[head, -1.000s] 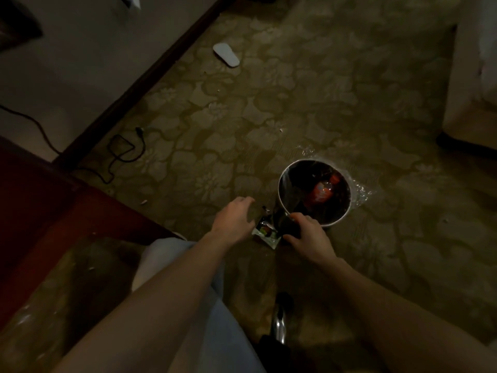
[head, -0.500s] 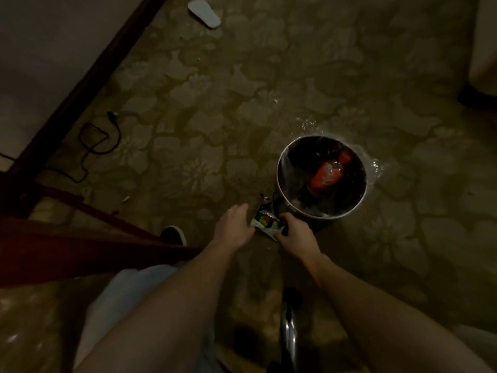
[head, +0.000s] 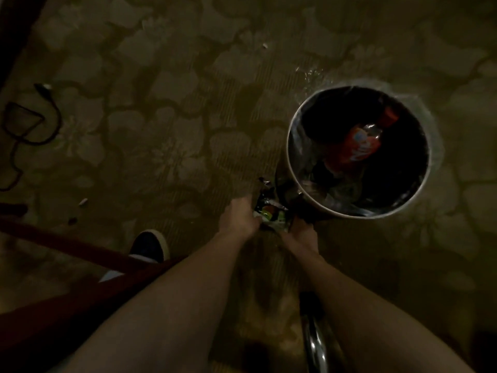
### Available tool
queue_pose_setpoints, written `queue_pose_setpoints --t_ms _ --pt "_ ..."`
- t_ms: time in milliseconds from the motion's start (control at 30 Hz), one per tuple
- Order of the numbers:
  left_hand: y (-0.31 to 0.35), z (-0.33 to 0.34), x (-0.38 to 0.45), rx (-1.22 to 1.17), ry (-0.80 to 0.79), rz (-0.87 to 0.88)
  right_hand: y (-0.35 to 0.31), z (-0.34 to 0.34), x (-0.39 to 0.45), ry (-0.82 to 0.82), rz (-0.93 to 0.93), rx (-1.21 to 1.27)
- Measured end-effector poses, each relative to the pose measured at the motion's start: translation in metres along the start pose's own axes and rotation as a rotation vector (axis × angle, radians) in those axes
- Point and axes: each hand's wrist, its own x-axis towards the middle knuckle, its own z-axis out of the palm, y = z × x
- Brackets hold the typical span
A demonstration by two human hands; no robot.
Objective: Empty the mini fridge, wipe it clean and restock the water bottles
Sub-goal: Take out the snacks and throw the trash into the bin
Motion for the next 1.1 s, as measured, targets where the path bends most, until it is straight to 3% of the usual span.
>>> queue_pose_setpoints --t_ms 267,367,467,567,800,933,1100 --pt "-0.006 0.038 0.054 -0.101 -0.176 -0.113 -0.009 0.026 0.026 0.236 0.268 0.181" --pt "-0.004 0.037 0.059 -0.081 -0.267 -0.069 -0.020 0.033 0.027 0.207 0.336 0.286" --pt "-0.001 0.032 0.056 -0.102 -0.263 -0.077 -0.034 0.039 0.027 0.180 0.262 0.316" --pt "-0.006 0.019 0.053 -0.152 -0.145 -0.099 -0.043 0.034 0.019 0.168 0.194 0.329" --pt "-0.005 -0.080 -0.001 -0.251 0.038 0.024 -0.079 -0.015 -0.065 0.036 0.043 0.576" --pt "0.002 -0.122 -0.055 -0.286 0.049 0.038 -0.093 -0.053 -0.116 0.082 -0.078 0.581" --pt "0.026 -0.143 -0.115 -0.422 0.199 0.075 -0.098 -0.110 -0.163 0.209 -0.266 0.556"
